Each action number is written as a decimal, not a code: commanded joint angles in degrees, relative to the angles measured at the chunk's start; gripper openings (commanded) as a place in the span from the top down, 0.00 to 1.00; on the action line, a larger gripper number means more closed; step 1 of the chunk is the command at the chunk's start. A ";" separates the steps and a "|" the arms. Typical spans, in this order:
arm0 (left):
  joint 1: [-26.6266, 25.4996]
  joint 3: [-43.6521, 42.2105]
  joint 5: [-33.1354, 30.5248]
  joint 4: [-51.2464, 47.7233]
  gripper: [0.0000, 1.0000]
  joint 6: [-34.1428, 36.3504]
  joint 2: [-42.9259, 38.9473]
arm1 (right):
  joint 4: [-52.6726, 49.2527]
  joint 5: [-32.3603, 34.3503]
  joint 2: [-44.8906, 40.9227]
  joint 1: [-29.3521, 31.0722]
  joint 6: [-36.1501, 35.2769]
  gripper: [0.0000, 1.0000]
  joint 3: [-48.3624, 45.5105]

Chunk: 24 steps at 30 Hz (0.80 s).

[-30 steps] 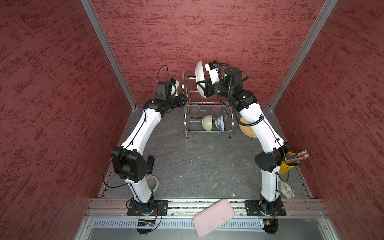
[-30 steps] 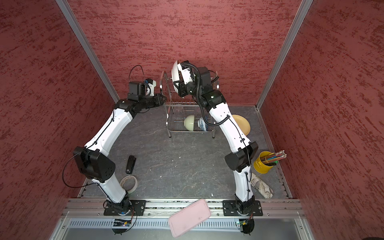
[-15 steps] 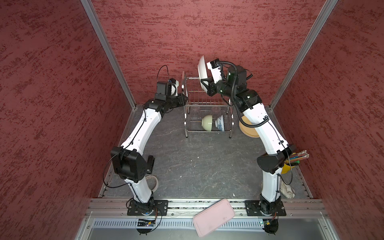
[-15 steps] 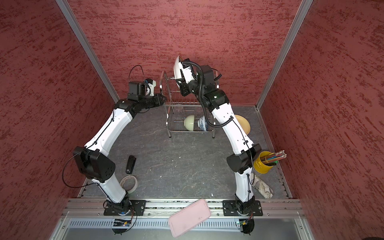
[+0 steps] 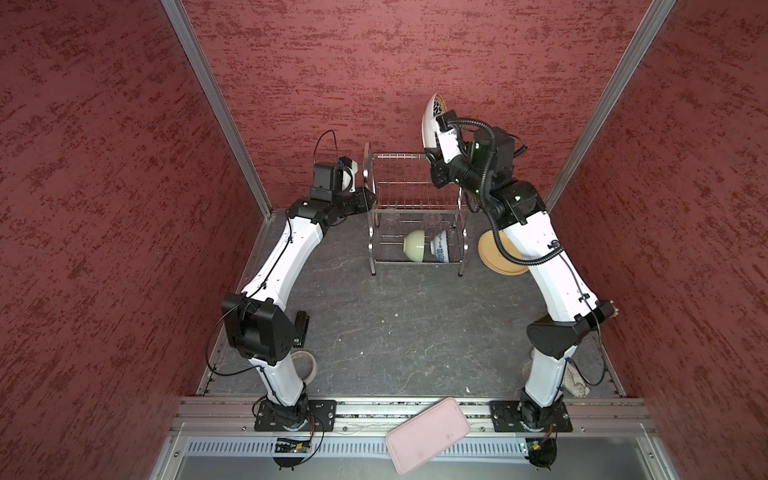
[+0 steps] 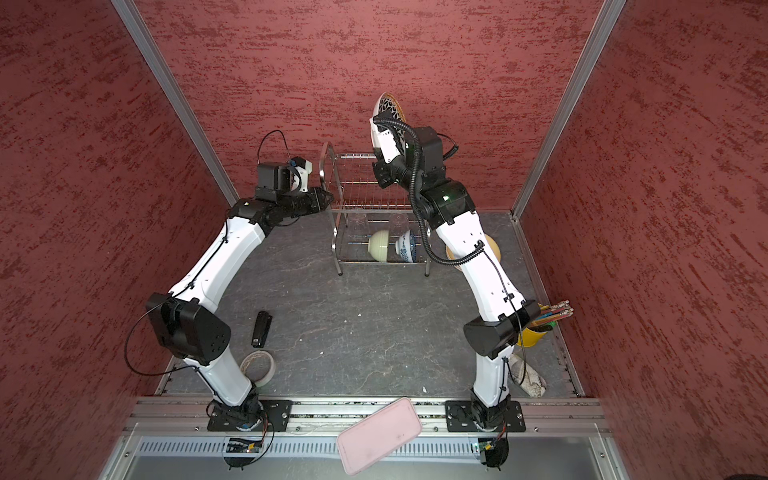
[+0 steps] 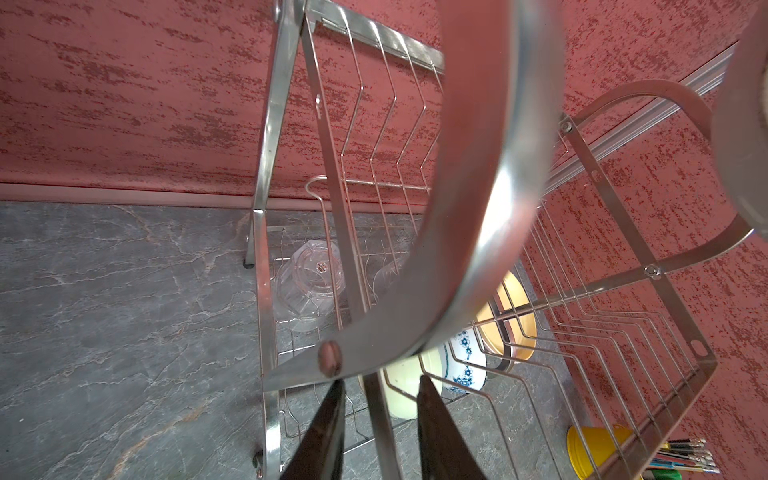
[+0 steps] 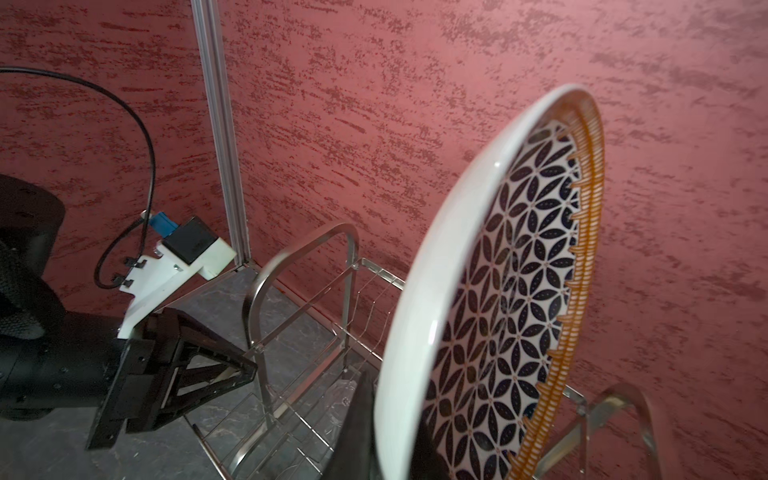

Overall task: Unload the mixed dishes from the dish rack
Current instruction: 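Lift the patterned plate up and out of the rack with the right gripper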

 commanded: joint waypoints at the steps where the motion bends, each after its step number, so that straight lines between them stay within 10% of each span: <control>1: 0.84 -1.86 -3.06 -6.41 0.70 1.41 2.56 | 9.03 7.42 -3.70 0.27 -6.56 1.00 0.95; 24: 0.79 -1.81 -2.58 -6.34 0.70 1.41 2.94 | 11.37 33.26 -4.91 -1.82 -12.27 1.00 1.43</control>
